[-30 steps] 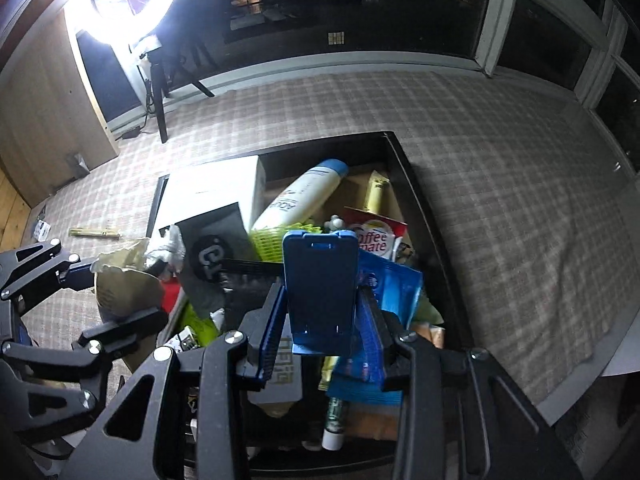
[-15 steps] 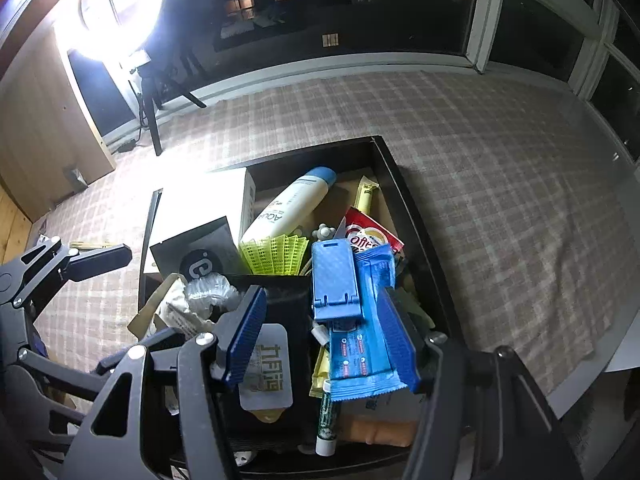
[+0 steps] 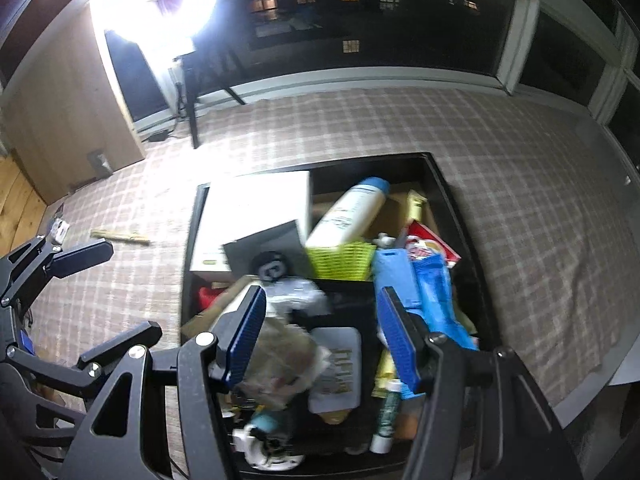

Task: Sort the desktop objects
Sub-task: 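Move both grippers back toward the chopsticks and tissue pack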

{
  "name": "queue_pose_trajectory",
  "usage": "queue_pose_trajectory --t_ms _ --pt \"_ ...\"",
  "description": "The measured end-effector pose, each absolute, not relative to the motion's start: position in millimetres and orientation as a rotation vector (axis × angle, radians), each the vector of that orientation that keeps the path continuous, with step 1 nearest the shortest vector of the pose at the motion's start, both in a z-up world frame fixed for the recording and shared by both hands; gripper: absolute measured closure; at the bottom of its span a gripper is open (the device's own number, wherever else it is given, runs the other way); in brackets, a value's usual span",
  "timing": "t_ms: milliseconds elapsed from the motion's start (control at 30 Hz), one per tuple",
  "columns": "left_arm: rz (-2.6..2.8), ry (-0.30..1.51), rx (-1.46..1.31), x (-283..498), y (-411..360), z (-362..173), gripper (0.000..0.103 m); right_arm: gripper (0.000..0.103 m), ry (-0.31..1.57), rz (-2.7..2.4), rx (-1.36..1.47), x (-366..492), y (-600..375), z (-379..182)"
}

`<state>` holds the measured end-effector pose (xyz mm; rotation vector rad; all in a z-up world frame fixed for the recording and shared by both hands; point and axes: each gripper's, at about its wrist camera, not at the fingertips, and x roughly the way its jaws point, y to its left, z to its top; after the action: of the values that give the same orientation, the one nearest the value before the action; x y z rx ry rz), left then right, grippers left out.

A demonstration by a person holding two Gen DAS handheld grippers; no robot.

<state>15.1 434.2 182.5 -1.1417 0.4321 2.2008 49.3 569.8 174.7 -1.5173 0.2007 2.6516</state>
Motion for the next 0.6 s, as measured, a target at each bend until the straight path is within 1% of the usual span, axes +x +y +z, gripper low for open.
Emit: queue_pose_trajectory --t_ms 600 --pt "2.354 0.402 -1.168 16 309 196 0.028 0.046 0.054 2.808 -1.599 25 443 179"
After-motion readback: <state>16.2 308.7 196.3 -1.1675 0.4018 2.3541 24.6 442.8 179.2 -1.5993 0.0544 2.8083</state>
